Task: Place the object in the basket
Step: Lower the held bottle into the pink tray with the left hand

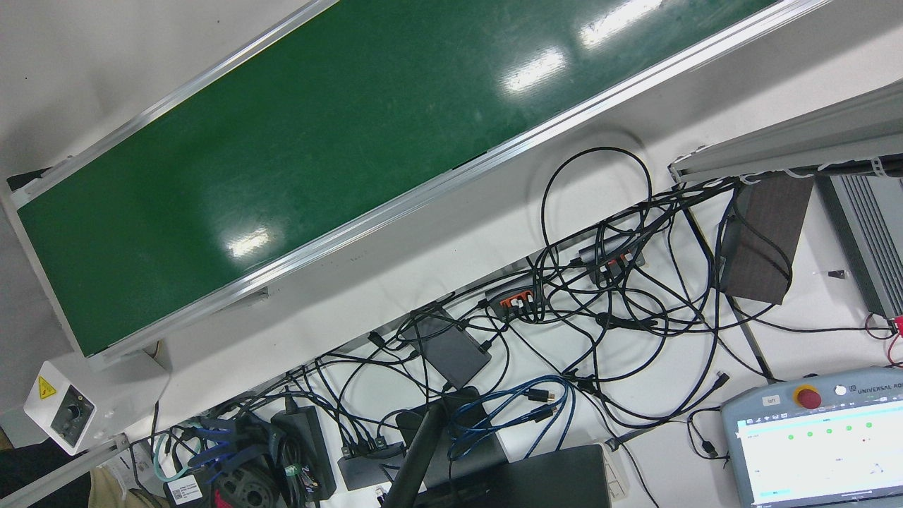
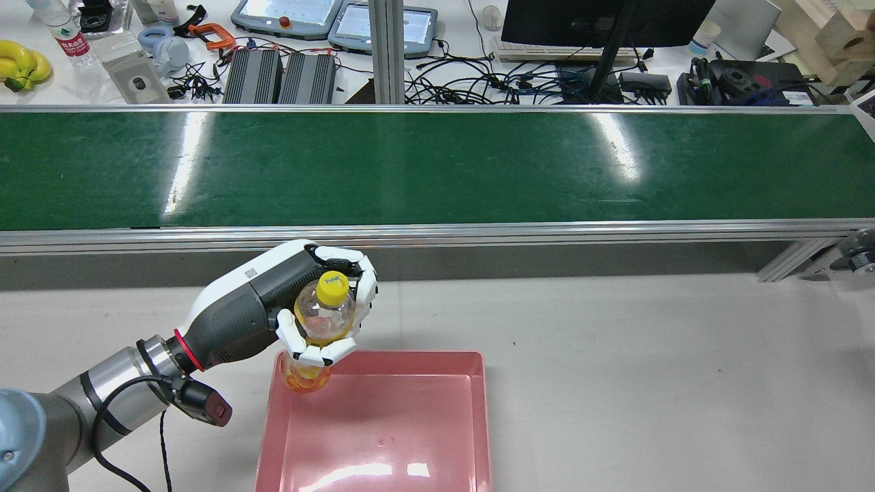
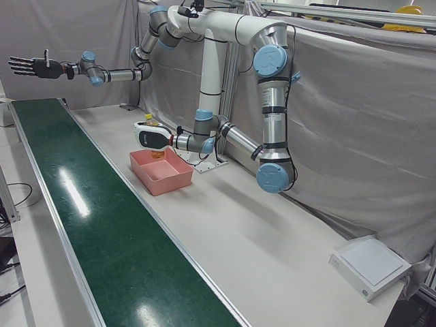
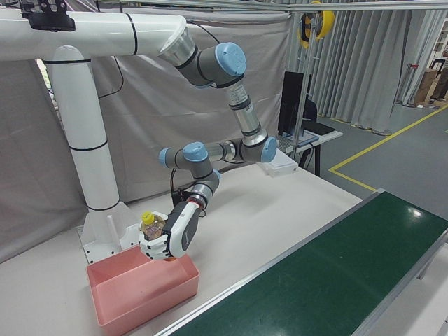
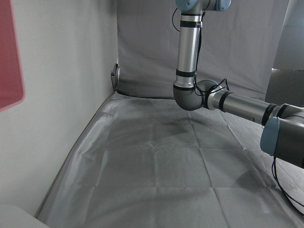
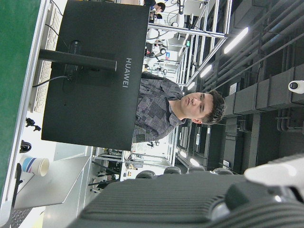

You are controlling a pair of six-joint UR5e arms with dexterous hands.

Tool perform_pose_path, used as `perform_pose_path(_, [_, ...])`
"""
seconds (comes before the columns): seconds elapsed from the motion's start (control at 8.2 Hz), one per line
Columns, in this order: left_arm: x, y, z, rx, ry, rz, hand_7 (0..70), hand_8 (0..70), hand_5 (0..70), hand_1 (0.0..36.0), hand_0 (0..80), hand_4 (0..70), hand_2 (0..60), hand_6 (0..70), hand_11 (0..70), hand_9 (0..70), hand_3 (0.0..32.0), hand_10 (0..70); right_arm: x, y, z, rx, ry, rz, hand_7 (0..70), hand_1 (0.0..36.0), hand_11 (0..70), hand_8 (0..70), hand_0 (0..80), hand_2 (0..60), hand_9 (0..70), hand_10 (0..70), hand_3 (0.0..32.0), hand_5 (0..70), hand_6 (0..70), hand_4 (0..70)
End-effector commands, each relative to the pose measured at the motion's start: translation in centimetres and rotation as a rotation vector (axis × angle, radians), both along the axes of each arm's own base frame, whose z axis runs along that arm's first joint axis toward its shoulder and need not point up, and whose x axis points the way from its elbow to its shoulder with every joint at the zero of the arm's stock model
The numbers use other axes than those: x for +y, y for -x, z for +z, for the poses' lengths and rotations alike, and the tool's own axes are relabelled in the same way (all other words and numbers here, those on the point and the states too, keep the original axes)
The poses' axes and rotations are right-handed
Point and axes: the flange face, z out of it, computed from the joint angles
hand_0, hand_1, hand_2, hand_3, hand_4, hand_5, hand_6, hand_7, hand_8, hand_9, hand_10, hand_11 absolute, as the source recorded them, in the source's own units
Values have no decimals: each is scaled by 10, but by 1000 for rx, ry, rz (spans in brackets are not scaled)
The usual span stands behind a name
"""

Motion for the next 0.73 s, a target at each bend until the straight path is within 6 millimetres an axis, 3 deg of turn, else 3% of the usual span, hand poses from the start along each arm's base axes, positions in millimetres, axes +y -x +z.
perform_pose_path(0.0, [8, 12, -12, 42, -20, 48, 700, 643, 700, 122, 800, 700, 6, 700, 700, 700, 0, 639, 0, 0, 0, 0, 2, 0, 0, 0, 0, 0, 0, 0, 0, 0, 0, 0, 0, 0])
perform_pose_path(0.12, [12, 23, -22, 59, -38, 58, 576, 316, 529, 90, 800, 497, 0, 255, 599, 485, 0, 419, 0, 0, 0, 0, 0, 0, 0, 0, 0, 0, 0, 0, 0, 0, 0, 0, 0, 0])
perform_pose_path(0.24, [17, 22, -25, 61, -57, 86, 469, 197, 448, 112, 800, 93, 0, 168, 529, 340, 0, 361, 0, 0, 0, 0, 0, 0, 0, 0, 0, 0, 0, 0, 0, 0, 0, 0, 0, 0])
perform_pose_path(0.37, [25, 15, -28, 43, -91, 150, 283, 97, 295, 122, 784, 36, 0, 93, 391, 180, 0, 254, 0, 0, 0, 1, 0, 0, 0, 0, 0, 0, 0, 0, 0, 0, 0, 0, 0, 0])
perform_pose_path(0.49, [25, 14, -28, 40, -91, 156, 110, 15, 175, 139, 800, 23, 0, 33, 154, 38, 0, 88, 0, 0, 0, 0, 0, 0, 0, 0, 0, 0, 0, 0, 0, 0, 0, 0, 0, 0])
perform_pose_path(0.61, [25, 13, -28, 39, -91, 157, 60, 0, 20, 150, 800, 18, 0, 7, 42, 0, 0, 10, 0, 0, 0, 0, 0, 0, 0, 0, 0, 0, 0, 0, 0, 0, 0, 0, 0, 0])
